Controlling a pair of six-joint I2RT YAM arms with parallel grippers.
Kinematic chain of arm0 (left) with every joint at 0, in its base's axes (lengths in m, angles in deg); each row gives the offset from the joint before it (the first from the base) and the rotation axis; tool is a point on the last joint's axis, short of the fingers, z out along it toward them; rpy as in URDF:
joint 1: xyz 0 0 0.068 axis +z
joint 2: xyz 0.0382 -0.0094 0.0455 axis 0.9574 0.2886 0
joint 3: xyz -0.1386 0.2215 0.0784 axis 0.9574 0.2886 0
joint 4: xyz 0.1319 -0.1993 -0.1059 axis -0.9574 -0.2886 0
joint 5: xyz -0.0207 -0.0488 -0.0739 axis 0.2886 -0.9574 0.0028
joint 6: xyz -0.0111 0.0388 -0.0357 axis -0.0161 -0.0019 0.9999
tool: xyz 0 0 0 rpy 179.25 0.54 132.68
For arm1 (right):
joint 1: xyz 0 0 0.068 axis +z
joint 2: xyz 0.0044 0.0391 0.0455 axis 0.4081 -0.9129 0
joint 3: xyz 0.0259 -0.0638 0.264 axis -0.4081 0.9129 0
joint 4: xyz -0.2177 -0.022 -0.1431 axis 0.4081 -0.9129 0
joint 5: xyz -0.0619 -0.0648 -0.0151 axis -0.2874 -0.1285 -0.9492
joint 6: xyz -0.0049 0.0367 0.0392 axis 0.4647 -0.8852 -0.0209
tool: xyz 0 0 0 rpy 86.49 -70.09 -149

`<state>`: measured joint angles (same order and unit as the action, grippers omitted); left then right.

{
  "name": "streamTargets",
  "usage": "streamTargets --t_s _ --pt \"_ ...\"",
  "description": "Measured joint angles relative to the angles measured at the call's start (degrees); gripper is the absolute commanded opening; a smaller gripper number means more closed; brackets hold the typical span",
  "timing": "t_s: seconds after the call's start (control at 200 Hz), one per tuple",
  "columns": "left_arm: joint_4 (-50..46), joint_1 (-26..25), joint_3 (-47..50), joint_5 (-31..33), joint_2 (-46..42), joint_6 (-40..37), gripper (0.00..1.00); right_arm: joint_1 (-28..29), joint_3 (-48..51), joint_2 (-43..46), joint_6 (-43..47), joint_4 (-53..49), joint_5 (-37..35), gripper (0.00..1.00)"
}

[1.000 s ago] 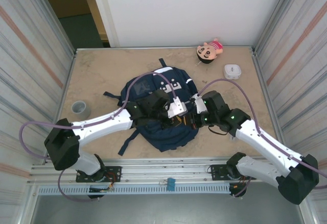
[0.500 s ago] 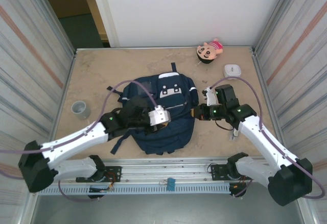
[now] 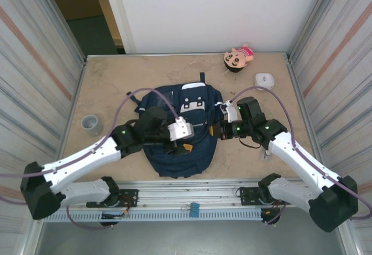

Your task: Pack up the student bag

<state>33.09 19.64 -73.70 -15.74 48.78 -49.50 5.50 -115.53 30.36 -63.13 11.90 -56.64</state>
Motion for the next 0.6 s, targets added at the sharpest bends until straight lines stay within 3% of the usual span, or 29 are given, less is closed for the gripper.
streamTargets --t_s 0.08,0.135,0.225,0.321,0.601 --pt "1.1 -1.8 -2.6 1.0 4.4 0.6 0.71 0.1 -0.4 0.0 0.0 -0.1 0.0 0.00" --pt "1.7 -2.2 -3.4 1.4 7.0 1.1 0.62 0.1 -0.5 0.0 0.0 0.0 0.0 0.00" --pt "2.1 -2.5 -3.5 2.4 10.0 1.8 0.31 0.1 -0.5 0.3 0.0 -0.3 -0.2 0.00" --pt "3.1 -2.8 -2.7 3.2 10.0 1.7 0.10 -0.5 -0.5 1.0 0.0 -1.6 -1.7 0.00" --pt "8.2 -2.8 4.7 0.8 1.3 -1.6 0.01 -9.4 0.9 -3.6 -2.3 2.1 1.8 0.00"
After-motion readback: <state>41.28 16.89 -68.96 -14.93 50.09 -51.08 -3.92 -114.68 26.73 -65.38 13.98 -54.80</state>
